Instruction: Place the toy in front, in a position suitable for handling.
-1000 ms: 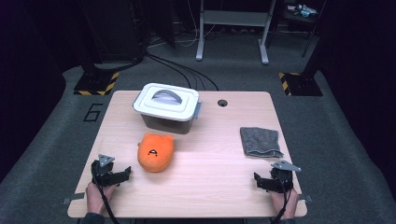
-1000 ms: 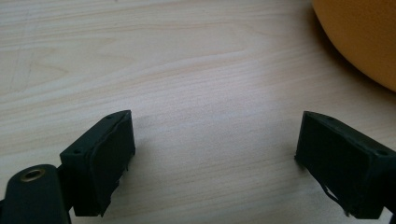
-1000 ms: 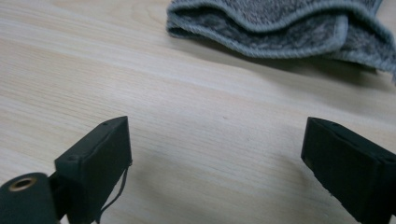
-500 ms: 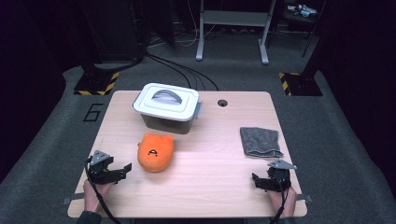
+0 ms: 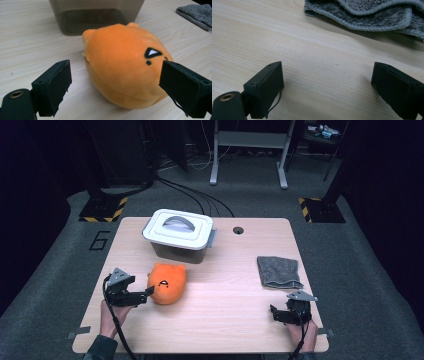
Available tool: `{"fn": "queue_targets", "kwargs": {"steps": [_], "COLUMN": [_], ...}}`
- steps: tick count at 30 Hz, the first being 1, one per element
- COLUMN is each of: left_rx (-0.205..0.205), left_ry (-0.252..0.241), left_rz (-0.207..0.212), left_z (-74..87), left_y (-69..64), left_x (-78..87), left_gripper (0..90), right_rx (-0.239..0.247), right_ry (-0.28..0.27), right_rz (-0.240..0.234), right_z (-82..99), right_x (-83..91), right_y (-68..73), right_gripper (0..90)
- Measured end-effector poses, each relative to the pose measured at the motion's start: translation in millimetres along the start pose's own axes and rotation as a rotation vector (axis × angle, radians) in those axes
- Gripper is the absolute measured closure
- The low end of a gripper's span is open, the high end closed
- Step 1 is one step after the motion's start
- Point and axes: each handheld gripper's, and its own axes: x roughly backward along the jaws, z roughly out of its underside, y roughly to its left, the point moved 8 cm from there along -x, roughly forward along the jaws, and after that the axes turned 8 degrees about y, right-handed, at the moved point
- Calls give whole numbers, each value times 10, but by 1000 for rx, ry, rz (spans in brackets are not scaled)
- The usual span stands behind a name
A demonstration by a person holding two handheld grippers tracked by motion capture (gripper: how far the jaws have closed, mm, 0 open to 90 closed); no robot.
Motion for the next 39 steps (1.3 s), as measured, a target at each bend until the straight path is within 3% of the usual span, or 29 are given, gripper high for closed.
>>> {"fn": "queue_targets", "kwargs": {"steps": [8,11,16,19,26,33,39], "left_rx": [-50,-51,-78,-72,-73,-89,-103], "left_ry": [32,43,87,98,113,98,46], "left_rz": [22,30,33,48,69,17,-18], "left_z": [-189,-220,-185,-147,-50,47,75], "left_y": [-129,-150,-174,-183,-223,-272,-308], "left_x": [-156,-221,-321,-362,-431,-467,-444], "left_gripper": [115,135,159,180,315,548,662], "right_rx": [-8,-8,-3,-4,-5,-8,-7], "right_ry": [-1,-1,-3,-2,-2,-3,-3], "right_rz": [3,3,4,4,4,5,5], "right_z": [0,0,-1,-1,-1,0,0], "right_x": [0,1,0,0,0,1,1], "right_y": [3,3,0,0,1,2,2], "right_gripper": [103,103,103,103,104,105,105]}}
